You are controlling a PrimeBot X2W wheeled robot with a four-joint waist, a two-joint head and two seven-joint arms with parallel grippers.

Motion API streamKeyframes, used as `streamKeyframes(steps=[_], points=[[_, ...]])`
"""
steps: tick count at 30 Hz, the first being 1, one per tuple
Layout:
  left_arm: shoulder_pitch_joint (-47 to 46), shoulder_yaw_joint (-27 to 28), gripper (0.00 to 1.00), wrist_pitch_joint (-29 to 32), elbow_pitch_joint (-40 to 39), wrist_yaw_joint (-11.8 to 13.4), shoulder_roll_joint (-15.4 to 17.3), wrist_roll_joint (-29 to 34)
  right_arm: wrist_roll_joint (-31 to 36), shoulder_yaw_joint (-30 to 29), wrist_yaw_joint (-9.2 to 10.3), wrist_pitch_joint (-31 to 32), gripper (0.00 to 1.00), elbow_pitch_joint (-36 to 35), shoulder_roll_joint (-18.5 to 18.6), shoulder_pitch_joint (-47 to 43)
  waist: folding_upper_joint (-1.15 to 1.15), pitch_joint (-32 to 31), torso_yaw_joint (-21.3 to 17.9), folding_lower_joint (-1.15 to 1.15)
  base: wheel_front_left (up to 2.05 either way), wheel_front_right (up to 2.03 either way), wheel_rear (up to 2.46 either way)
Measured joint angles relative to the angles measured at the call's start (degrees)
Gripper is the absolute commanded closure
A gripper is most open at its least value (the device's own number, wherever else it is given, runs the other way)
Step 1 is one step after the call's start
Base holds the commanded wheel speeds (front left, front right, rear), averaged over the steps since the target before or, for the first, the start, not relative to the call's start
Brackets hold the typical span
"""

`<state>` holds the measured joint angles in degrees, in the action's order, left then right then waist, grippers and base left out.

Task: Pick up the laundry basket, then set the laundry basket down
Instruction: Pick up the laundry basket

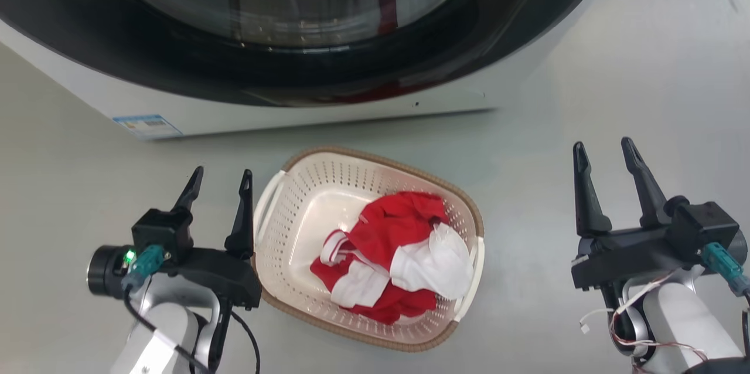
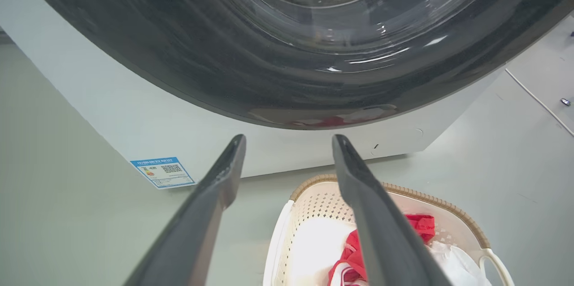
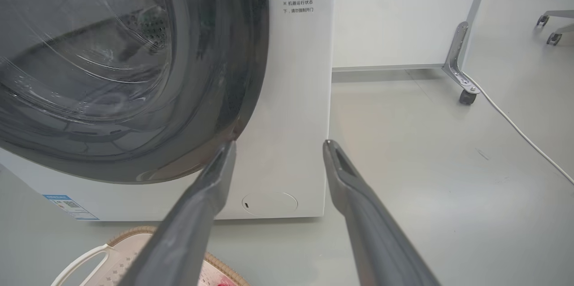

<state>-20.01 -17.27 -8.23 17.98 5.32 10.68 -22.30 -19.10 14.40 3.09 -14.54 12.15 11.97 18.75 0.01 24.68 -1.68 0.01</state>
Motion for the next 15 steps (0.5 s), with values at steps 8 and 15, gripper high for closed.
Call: streamKeyframes(steps=[8,15], points=[[-5.4,-1.2,0.0,2.8,3.9,-2.0,0.5,0.3,0.5,0.5,-0.07,0.0,0.0,-0.9,-0.9,3.5,0.0,6.8,-1.0,-0.01,0.0,0.0,0.0],[-10.0,-1.6,0.0,5.8,7.4,-3.9,1.6,0.2,0.6,0.2,-0.09,-0.2,0.0,-1.7,-1.3,7.0,0.0,12.8,-2.0,-0.01,0.0,0.0,0.0]])
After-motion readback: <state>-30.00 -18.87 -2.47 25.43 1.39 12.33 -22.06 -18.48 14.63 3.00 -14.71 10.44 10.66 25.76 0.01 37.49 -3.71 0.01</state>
